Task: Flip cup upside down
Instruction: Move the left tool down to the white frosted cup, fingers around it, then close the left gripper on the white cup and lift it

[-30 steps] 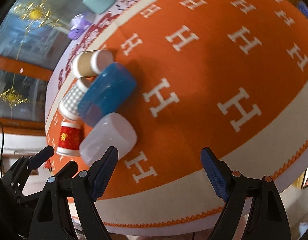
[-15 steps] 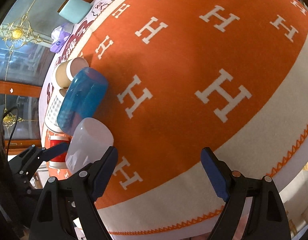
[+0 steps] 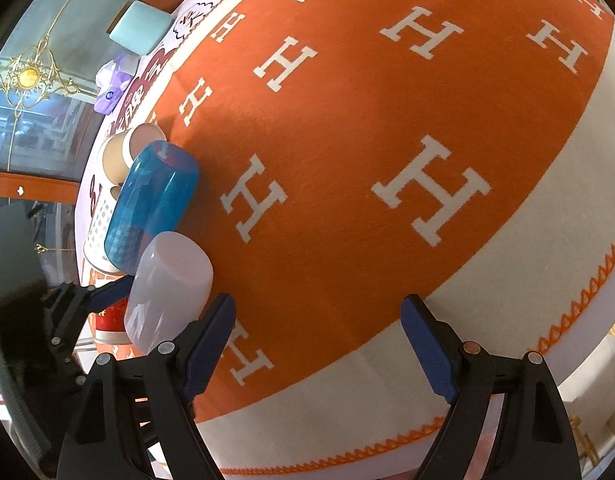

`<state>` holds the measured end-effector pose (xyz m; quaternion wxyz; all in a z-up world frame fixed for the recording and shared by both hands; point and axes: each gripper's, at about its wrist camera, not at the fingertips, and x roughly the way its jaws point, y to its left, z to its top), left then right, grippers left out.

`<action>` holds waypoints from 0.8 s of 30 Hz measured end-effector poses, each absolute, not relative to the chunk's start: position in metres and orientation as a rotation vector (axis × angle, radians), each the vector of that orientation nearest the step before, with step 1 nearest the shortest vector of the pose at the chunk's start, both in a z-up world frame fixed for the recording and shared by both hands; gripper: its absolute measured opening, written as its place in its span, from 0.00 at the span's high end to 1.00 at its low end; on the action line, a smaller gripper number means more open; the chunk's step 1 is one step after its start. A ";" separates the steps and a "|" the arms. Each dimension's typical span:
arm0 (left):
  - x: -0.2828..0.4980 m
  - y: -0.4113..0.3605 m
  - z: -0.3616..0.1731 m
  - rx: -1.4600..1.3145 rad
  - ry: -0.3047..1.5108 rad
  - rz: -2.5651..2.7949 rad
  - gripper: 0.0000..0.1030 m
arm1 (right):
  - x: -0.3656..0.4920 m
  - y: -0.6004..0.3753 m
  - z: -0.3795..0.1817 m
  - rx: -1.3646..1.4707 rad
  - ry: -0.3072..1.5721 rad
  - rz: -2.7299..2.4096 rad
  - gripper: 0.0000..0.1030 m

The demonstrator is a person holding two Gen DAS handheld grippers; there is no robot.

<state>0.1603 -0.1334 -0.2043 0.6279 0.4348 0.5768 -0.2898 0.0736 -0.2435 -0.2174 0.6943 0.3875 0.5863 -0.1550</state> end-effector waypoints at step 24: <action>0.142 -0.079 -0.135 0.493 1.385 -0.489 0.40 | 0.068 -0.246 -0.176 0.730 1.318 -0.216 0.17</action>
